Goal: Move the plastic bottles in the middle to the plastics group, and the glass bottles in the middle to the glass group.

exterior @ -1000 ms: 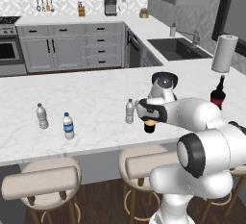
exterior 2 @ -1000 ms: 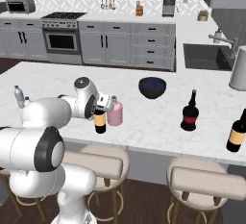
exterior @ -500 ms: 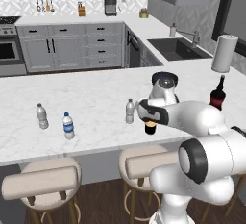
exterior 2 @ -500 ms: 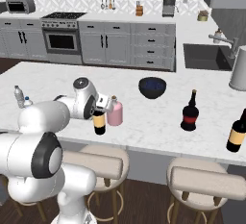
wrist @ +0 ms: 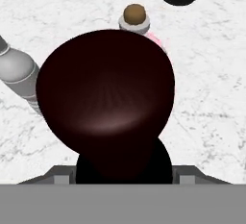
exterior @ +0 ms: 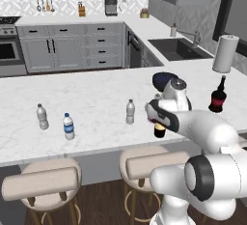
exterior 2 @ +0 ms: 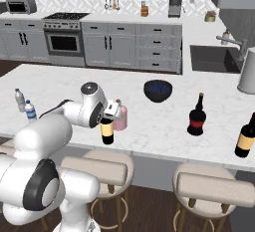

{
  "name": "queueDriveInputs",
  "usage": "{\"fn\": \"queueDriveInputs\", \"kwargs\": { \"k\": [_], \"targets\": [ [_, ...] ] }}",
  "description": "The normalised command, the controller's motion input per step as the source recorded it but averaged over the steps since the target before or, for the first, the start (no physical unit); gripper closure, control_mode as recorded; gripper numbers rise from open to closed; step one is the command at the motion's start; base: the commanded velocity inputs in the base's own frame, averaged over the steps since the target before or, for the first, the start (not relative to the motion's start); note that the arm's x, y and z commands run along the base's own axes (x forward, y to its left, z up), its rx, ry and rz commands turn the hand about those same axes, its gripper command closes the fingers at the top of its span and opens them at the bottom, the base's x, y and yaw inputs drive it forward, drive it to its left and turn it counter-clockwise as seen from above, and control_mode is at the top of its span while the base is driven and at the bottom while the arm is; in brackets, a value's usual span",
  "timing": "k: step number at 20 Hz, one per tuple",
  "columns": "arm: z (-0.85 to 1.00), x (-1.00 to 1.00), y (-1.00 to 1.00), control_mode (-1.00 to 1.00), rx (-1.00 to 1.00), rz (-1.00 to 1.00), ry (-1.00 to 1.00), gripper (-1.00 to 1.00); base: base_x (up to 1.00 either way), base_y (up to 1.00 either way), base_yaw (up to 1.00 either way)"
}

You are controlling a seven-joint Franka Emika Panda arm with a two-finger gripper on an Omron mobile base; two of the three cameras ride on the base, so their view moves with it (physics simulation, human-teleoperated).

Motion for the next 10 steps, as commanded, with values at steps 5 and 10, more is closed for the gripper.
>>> {"fn": "queueDriveInputs", "kwargs": {
  "k": [5, 10],
  "targets": [
    [0.02, 0.02, -0.64, -1.00, 0.00, -0.01, 0.00, 1.00, 0.00, 0.00, 0.00],
    [0.04, 0.07, -0.75, -1.00, 0.00, -0.02, 0.00, 1.00, 0.00, 0.00, 0.00]
  ]
}}
